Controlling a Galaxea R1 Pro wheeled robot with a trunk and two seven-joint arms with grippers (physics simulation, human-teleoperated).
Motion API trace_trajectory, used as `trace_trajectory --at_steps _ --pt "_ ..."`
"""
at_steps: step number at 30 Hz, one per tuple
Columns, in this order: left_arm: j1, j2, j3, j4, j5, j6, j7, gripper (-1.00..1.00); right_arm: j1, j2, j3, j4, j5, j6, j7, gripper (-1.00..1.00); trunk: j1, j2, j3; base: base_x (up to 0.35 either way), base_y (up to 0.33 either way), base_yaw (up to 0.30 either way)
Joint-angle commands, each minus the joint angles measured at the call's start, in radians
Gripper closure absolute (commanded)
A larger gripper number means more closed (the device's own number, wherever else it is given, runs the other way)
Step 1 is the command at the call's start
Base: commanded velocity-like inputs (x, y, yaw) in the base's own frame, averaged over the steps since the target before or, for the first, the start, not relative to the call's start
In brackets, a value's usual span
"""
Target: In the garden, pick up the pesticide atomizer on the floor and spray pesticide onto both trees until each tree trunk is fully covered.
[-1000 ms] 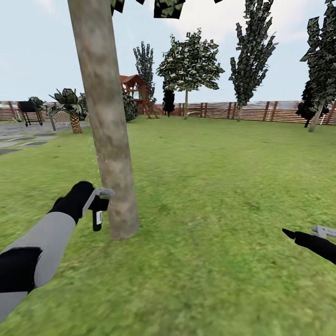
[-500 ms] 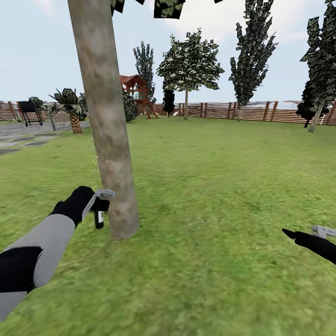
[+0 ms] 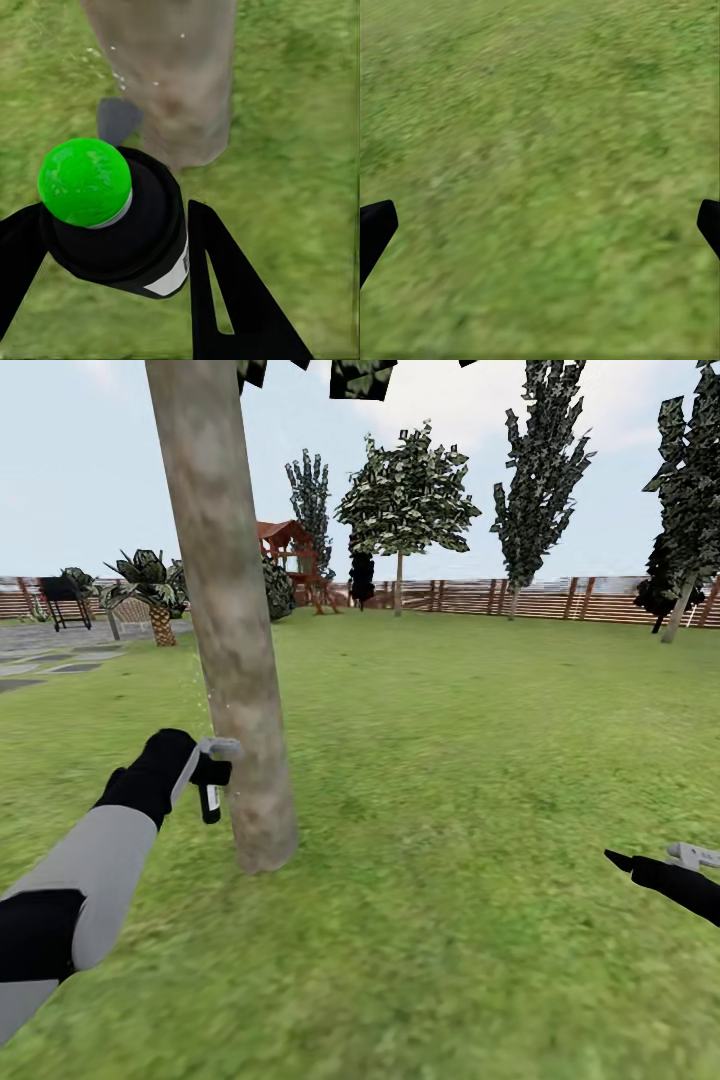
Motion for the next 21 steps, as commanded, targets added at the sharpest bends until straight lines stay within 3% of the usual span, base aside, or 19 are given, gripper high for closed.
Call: trace_trajectory --at_steps 1,5,21 --pt "-0.002 0.0 0.0 -0.032 0.001 0.025 0.0 1.0 0.0 0.0 0.0 0.0 0.0 0.0 0.0 -1.0 0.0 0.0 0.0 0.0 0.0 0.0" --pt "-0.029 -0.001 0.0 -0.083 0.001 0.05 -0.001 1.0 0.0 0.0 0.0 0.0 0.0 0.0 0.0 -1.0 0.0 0.0 0.0 0.0 0.0 0.0" --pt "-0.213 -0.006 -0.001 -0.087 0.004 0.069 -0.001 1.0 0.0 0.0 0.0 0.0 0.0 0.0 -0.001 -1.0 0.0 0.0 0.0 0.0 0.0 0.0"
